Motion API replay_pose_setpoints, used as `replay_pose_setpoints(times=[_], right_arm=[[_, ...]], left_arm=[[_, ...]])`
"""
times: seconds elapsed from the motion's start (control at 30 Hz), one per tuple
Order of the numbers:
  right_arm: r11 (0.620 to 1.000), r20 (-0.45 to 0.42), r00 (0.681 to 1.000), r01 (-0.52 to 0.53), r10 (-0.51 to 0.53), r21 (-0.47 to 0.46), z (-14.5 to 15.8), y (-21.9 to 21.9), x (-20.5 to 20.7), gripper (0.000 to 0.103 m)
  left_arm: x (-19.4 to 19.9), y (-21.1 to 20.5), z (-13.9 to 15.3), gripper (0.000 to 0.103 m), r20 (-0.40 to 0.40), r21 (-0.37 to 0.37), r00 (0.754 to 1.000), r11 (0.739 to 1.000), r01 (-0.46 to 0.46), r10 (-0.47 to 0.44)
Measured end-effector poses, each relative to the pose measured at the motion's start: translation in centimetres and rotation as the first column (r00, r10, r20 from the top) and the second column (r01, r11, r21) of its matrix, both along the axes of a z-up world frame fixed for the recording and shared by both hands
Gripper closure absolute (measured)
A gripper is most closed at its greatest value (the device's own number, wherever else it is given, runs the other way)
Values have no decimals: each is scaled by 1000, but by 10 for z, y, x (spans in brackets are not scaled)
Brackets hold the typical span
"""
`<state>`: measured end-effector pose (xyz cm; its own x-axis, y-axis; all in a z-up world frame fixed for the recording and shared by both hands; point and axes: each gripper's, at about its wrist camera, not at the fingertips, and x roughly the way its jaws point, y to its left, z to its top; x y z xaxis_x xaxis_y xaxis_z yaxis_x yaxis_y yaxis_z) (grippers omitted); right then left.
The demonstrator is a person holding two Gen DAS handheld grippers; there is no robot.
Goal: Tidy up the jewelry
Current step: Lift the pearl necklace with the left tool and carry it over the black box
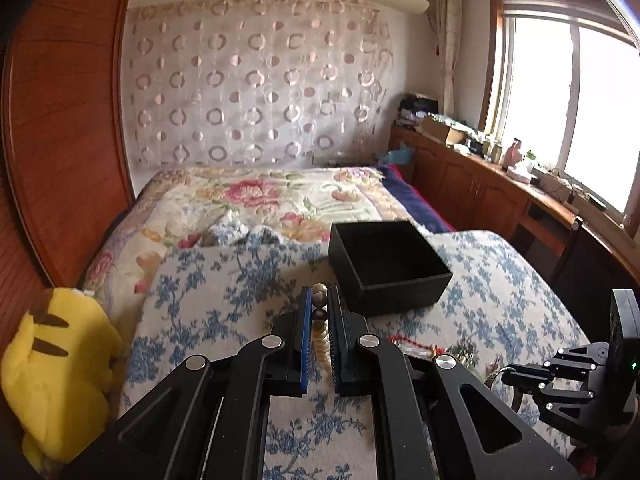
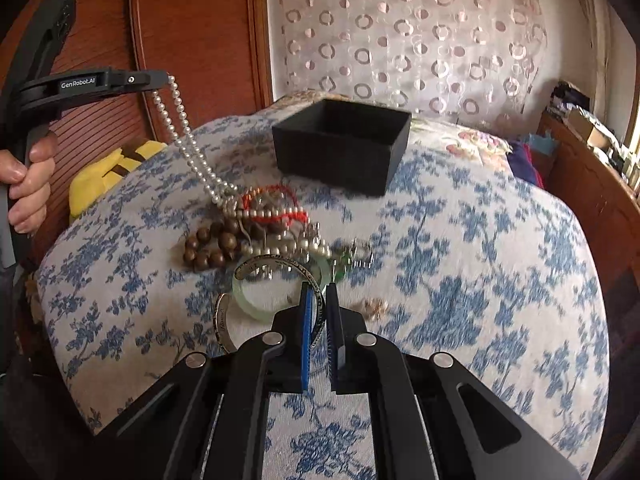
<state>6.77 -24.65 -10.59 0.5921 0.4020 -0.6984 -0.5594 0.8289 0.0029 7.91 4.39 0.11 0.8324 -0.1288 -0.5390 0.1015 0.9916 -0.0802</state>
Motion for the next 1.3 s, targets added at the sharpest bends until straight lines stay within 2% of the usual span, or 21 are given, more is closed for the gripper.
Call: replay_pose_setpoints(times=[0.37, 0.73, 1.07, 1.3], right_arm=[[1000, 52, 999, -2, 1, 17, 25, 4, 21, 95], [999, 74, 997, -17, 14, 40, 46, 12, 54, 95], [999, 78, 997, -29, 25, 38, 64, 22, 107, 95], [1000, 66, 997, -28, 27, 10, 63, 34, 152, 95]], left_arm=[[2, -13, 41, 96, 94, 20, 995, 999, 26, -28], [19, -14, 73, 96, 139, 24, 990, 999, 35, -38], [53, -24, 95, 96, 146, 25, 988, 998, 52, -56], [78, -36, 116, 96, 176, 35, 981, 997, 71, -76]])
